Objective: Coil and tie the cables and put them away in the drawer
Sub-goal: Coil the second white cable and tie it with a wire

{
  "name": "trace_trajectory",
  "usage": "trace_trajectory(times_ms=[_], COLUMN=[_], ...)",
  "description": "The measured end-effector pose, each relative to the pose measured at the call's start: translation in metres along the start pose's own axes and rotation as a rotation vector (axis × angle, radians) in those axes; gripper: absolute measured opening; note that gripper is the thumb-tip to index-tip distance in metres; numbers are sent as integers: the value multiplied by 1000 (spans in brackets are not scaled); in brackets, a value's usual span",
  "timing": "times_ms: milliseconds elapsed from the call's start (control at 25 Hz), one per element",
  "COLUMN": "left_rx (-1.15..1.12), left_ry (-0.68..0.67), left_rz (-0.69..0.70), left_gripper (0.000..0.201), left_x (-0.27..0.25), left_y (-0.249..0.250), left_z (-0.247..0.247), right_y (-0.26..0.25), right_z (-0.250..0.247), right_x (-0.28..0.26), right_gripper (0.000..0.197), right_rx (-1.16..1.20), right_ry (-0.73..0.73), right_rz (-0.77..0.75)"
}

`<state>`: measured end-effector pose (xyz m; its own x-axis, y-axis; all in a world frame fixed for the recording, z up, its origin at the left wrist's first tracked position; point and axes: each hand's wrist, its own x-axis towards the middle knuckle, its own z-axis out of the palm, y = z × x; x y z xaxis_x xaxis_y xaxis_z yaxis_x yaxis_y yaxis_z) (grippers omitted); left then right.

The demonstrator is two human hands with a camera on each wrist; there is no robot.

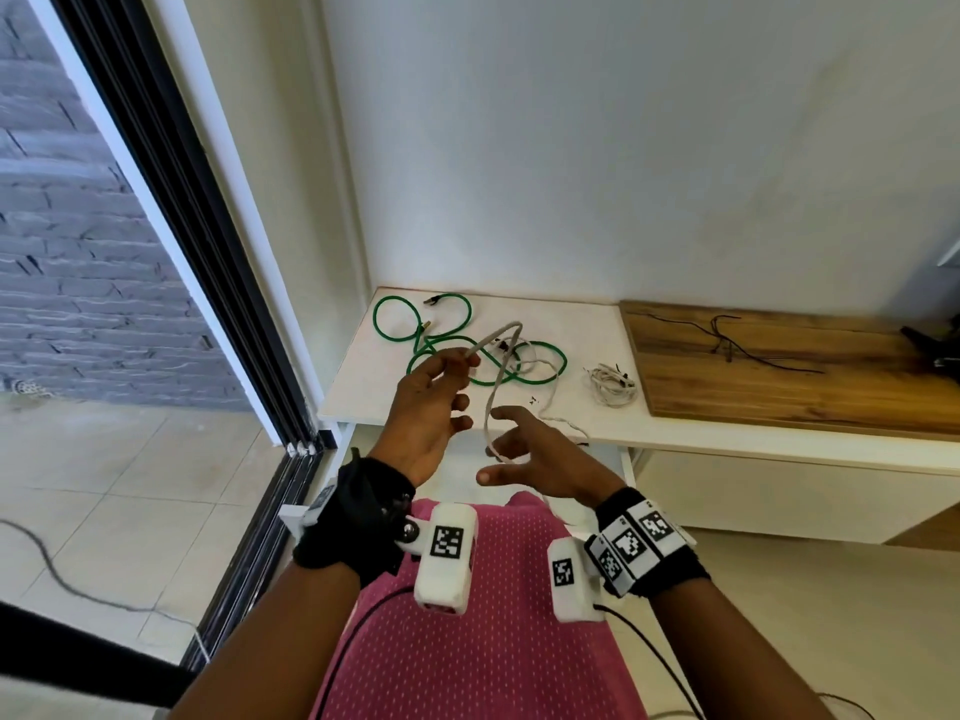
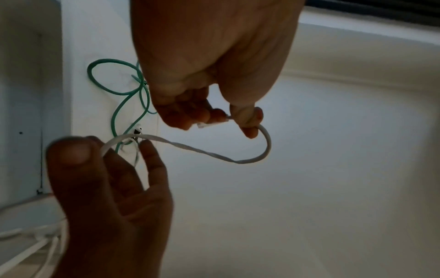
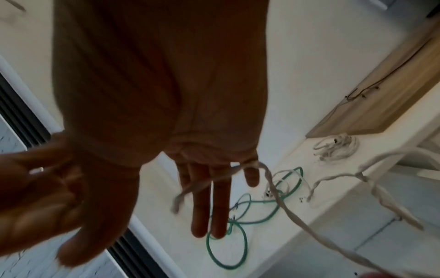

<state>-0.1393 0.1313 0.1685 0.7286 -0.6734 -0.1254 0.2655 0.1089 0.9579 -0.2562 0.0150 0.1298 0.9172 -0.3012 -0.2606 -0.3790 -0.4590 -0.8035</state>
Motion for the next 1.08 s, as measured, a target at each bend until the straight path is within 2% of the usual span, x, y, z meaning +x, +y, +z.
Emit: trace_trajectory(times_ms=[80,160,240,320,400,480,600,760,880,960,1080], left_rx=[130,271,385,445,379,276,254,117,48,-35,-220], left_ry=[80,171,200,147,37,-59,-186,-397,-437,-425,-413], left_rz=[24,99,153,156,128,76,-19,-97,-63,-53,-74], left_gripper=[17,16,19,20,20,21,26,31,32,34,40], left_x=[2,6,11,14,10,4,-2,-15,-21,-23,-22], left_y=[3,5,4,4,3,2,-2,-5,-7,-7,-5], left_z=[-6,-14,-24,-28,-23,-15,-2,8,12,13,12], right_y=[-1,-5,-9,-15,-20,-25,-34,-41,-37,-33,-25], right_z=[2,-5,-16,-26,-32,-36,-40,-43,-48,-48,-42], right_x=[2,0,-5,-14,-22,-25,-24,-22,-19,-16,-14], right_gripper=[60,30,19,19,15,10,12,8,7,10,21], right_rx=[12,-100,-182,-197,-215,-158,43,236,278,250,226], right_ry=[15,31,48,26,53,139,291,554,698,690,547], right_rz=[-26,-103,-205,-267,-366,-468,-510,-478,-340,-257,-165])
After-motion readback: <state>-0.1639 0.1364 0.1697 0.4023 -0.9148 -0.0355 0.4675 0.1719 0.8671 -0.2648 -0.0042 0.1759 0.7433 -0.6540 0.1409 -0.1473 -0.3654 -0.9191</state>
